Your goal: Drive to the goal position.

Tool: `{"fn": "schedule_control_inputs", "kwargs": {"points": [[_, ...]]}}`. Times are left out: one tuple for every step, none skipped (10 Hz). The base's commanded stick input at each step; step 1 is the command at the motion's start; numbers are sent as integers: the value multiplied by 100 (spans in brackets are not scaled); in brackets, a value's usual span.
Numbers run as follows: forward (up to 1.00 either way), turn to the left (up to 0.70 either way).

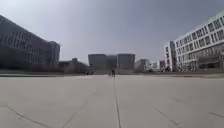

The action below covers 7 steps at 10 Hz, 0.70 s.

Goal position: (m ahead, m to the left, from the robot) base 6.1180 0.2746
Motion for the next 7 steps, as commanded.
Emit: {"fn": "schedule_control_inputs", "kwargs": {"points": [[85,0],[85,0],[85,0],[85,0],[85,0],[85,0],[85,0]]}}
